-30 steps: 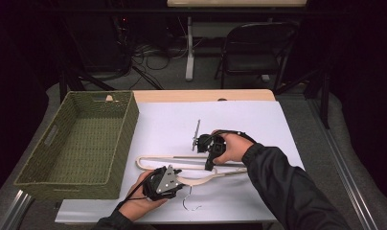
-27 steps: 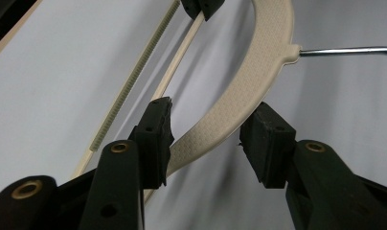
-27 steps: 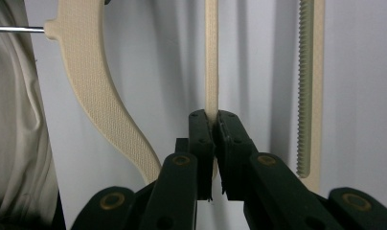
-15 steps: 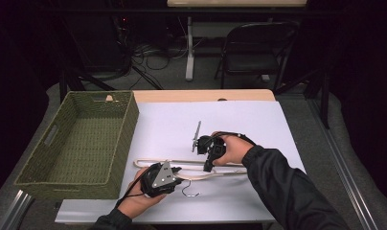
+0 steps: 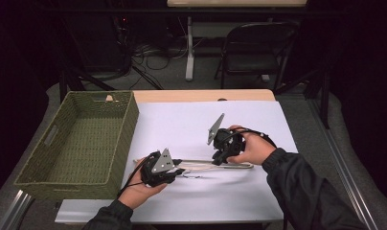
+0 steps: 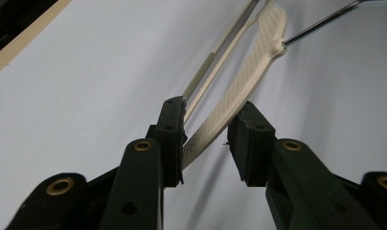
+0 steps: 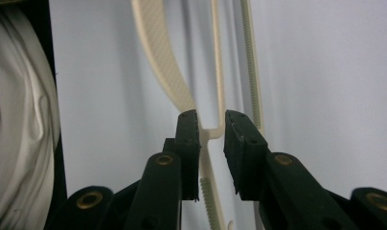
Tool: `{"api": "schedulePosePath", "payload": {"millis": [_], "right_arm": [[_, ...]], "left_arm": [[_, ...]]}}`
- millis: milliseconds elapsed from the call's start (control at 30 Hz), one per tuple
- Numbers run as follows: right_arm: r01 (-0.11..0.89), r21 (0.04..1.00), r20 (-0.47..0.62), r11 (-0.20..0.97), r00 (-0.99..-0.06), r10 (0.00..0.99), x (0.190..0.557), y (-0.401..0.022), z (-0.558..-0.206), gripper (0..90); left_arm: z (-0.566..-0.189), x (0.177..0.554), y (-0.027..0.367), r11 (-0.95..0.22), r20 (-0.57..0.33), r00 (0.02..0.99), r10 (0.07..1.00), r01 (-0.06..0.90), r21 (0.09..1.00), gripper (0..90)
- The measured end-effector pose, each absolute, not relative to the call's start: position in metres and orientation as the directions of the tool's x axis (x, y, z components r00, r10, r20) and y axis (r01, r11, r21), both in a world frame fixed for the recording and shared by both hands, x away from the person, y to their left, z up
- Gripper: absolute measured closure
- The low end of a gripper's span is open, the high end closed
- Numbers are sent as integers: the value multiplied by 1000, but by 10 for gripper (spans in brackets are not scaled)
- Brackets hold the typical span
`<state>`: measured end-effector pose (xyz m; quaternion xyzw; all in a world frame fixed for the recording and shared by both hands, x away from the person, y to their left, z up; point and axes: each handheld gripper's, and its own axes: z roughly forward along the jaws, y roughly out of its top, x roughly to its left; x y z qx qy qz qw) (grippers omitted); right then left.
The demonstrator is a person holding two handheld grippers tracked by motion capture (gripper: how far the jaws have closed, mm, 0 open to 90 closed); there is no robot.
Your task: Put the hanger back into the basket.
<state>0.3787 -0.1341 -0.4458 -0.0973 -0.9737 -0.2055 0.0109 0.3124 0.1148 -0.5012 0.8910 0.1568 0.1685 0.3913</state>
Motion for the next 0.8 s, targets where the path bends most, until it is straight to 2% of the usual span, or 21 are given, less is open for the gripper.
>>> {"api": "schedulePosePath", "payload": {"millis": [333,800], "right_arm": [[169,400,47,901,-985,163,371,-132,-448,708],[135,399,20,907,-990,139,372,-112,-464,733]], "left_arm": [[-495,323,114,-634,142,894,424,181,752,680],[-495,325,114,-629,125,897,425,193,753,675]]}}
